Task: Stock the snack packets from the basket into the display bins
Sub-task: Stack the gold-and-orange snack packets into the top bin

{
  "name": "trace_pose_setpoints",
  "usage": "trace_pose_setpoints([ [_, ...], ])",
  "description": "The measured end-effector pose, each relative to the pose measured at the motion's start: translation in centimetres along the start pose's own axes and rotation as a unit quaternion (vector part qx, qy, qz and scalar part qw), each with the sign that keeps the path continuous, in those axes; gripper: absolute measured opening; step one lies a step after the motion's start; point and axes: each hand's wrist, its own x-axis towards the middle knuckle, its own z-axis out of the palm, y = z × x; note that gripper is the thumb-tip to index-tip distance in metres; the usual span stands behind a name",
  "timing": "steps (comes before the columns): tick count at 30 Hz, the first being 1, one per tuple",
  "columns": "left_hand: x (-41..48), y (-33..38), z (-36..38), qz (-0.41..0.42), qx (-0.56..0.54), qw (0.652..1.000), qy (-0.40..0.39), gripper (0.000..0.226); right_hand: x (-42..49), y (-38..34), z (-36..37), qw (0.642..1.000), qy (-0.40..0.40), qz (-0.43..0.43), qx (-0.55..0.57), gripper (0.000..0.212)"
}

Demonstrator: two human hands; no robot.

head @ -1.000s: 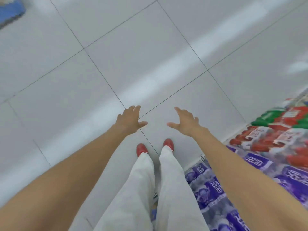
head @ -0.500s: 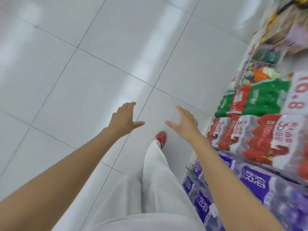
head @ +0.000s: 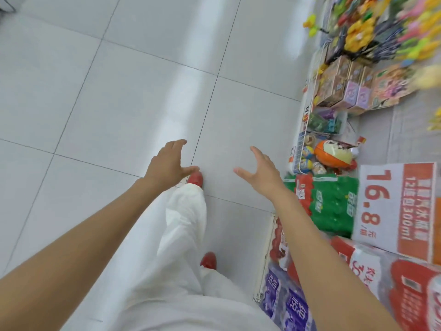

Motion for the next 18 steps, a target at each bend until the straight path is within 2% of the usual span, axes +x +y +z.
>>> trace_pose_setpoints([
  [4, 10.2, 4.4, -5.0, 0.033, 0.033, 0.999, -0.009, 0.08, 7.8, -2.7, -5.8, 0.999, 0.016, 0.036, 0.034, 0.086],
  [10, 24.0, 12.3, -10.9, 0.079, 0.079, 0.993, -0.031, 0.079, 19.2, -5.3, -14.8, 0.997, 0.047, 0.038, 0.049, 0.086],
  [15, 37.2, 19.7, -13.4, 0.086, 0.093, 0.99, -0.054, 0.079, 30.4, -4.9, -23.8, 0.991, 0.073, 0.067, 0.089, 0.095],
  [18, 45.1, 24.6, -15.1, 0.08, 0.096, 0.99, -0.058, 0.078, 37.4, -5.0, -29.6, 0.993, 0.05, 0.069, 0.077, 0.095],
])
